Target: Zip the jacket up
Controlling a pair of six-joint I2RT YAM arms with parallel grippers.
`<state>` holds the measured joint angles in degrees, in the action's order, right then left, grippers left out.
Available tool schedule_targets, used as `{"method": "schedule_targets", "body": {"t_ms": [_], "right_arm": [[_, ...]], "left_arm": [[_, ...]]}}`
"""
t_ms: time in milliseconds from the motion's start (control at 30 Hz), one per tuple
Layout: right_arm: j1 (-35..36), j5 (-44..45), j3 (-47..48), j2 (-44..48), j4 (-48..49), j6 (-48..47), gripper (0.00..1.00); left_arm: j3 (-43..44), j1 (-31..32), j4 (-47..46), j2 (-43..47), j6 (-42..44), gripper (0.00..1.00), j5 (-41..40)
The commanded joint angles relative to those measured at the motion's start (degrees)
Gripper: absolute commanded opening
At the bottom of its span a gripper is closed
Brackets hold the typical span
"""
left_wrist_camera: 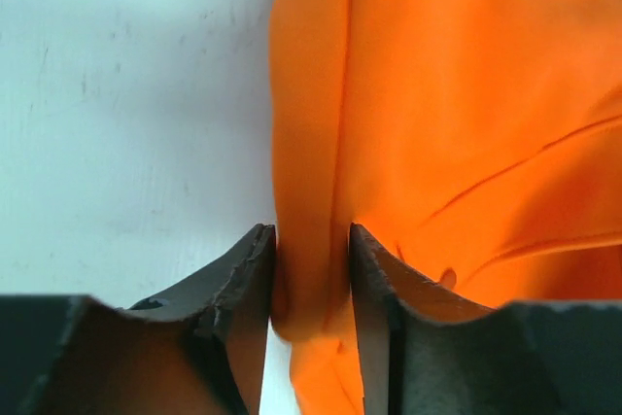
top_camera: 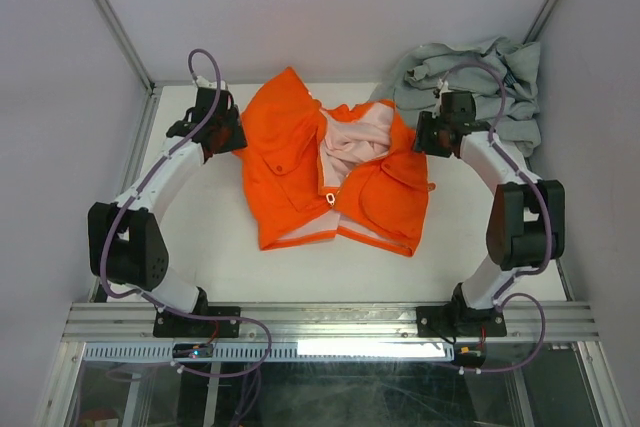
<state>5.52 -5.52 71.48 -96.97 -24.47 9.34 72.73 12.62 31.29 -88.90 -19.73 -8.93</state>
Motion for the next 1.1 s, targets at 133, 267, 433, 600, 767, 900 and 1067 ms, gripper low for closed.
{"method": "schedule_targets", "body": {"t_ms": [133, 267, 433, 600, 767, 900, 1067], "right_arm": [[7.9, 2.0, -5.0, 16.8, -0.9, 1.9, 0.66], [15.2, 3.5, -9.3, 22.9, -0.5, 2.3, 0.72], [24.1, 2.4, -16.8, 25.8, 6.9, 7.4, 0.74], [26.1, -5.9, -24.5, 22.0, 17.4, 12.5, 0.75], [25.0, -4.4, -31.1, 18.2, 21.1, 16.1, 0.76], [18.9, -4.0, -36.4, 19.0, 19.6, 19.4, 0.77], [10.3, -2.5, -40.2, 24.8, 15.1, 21.1, 0.79]], "left_arm": [[-1.7, 4.2, 3.5, 7.6, 0.3, 0.62, -1.1], [-7.1, 11.7, -1.3, 13.3, -3.0, 0.70, 3.2], [-17.9, 19.1, -14.5, 14.6, -11.4, 0.77, 10.7], [-24.4, 22.0, -24.8, 7.9, -15.9, 0.73, 13.8], [-31.1, 21.9, -29.5, 3.5, -19.6, 0.69, 13.9], [-36.4, 20.7, -24.9, 4.8, -21.5, 0.65, 8.9], [-43.5, 15.6, -16.6, 14.2, -26.6, 0.60, 1.4]]}}
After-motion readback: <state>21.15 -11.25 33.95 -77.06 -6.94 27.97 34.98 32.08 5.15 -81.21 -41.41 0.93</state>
